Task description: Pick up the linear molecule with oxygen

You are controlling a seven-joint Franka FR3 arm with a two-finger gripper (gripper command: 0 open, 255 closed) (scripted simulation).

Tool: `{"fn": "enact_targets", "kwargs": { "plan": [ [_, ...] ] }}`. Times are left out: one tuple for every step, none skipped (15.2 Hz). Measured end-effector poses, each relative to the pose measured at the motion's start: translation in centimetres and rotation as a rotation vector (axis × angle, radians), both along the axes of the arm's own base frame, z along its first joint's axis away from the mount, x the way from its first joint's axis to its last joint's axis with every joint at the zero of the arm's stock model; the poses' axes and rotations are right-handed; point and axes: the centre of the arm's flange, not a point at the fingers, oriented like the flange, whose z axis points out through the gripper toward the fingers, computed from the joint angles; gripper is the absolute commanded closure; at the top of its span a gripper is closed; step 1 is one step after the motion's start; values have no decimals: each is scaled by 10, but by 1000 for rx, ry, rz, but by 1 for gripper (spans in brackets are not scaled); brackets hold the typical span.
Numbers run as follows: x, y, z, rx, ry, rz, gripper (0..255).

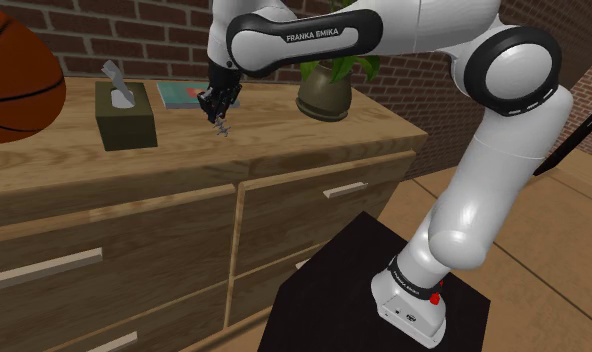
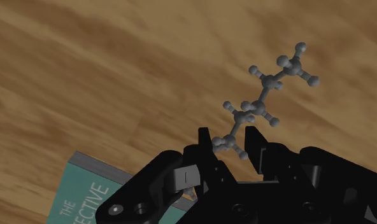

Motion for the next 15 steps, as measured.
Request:
{"fn": "enact_targets", "kwargs": {
  "plan": [
    [0,0,0,0,-1,0,255],
    [0,0,0,0,-1,0,255],
    [0,0,0,0,-2,0,255],
    [0,0,0,0,-2,0,255],
    [0,0,0,0,-2,0,255],
    [0,0,0,0,-2,0,255],
    [0,0,0,0,-2,0,255],
    [0,0,0,0,-2,0,255],
    [0,0,3,0,-1,0,255],
    [0,0,7,0,-1,0,255],
    [0,0,11,0,-1,0,255],
    [0,0,17,0,0,0,255],
    [0,0,20,0,-1,0,255],
    [0,0,26,0,-1,0,255],
    [0,0,31,0,-1,0,255]
  ]
}}
